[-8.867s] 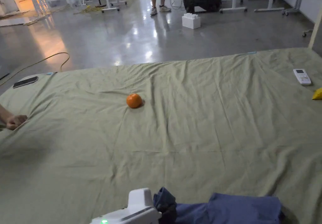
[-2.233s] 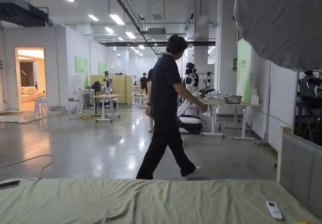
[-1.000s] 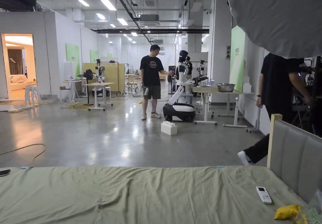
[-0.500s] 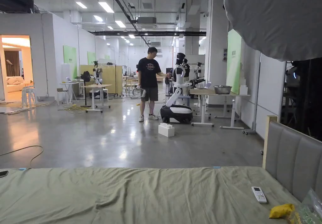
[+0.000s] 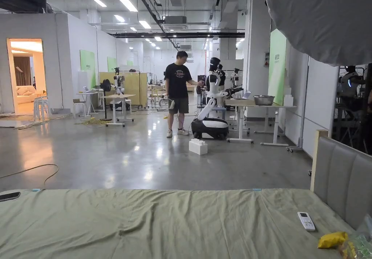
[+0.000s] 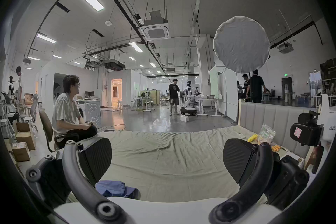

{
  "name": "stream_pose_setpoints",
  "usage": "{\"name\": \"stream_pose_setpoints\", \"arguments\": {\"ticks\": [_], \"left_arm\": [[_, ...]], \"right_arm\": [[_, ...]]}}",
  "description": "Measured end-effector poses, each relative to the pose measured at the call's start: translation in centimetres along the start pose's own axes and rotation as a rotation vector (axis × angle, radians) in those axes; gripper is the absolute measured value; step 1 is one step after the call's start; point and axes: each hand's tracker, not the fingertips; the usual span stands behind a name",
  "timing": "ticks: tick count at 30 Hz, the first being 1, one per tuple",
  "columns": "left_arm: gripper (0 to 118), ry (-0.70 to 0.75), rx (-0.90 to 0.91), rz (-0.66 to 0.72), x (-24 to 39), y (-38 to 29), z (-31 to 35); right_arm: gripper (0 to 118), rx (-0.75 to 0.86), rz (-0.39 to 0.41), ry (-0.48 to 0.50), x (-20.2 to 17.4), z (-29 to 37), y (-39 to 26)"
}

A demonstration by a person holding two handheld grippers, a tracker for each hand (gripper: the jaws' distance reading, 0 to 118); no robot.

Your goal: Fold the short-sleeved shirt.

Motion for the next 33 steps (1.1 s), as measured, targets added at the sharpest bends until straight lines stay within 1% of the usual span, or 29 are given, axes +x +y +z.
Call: {"name": "stream_pose_setpoints", "arguments": {"ticks": [7,10,13,17,24,30,33], "left_arm": [[118,-0.019,0.004,-0.015,0.5,0.1,-0.3],[118,-0.034,0.006,-0.018,0.7,0.1,-0.4],[118,-0.032,0.017,-0.024,0.9,0.0,-0.5],[118,-0.027,0.038,-0.020,0.9,-0.1,-0.5],[118,-0.014,0.028,0.003,0.5,-0.1,-0.8],[118,-0.016,0.024,-0.004,0.5,0.0,-0.9],[118,-0.015,0.024,-0.012,0.6,0.1,-0.9]], "right_arm": [[118,0.018,-0.007,-0.035,0.5,0.1,0.1],[118,0.025,0.006,-0.048,0.6,-0.2,0.2],[118,0.016,-0.005,-0.056,0.6,-0.5,0.1],[118,0.008,-0.007,-0.052,0.6,-0.8,-0.1],[118,-0.009,0.033,-0.052,0.3,-1.2,-0.2],[118,-0.003,0.002,-0.023,0.2,-1.4,0.0],[118,-0.002,0.013,-0.027,0.0,-1.5,0.2]]}}
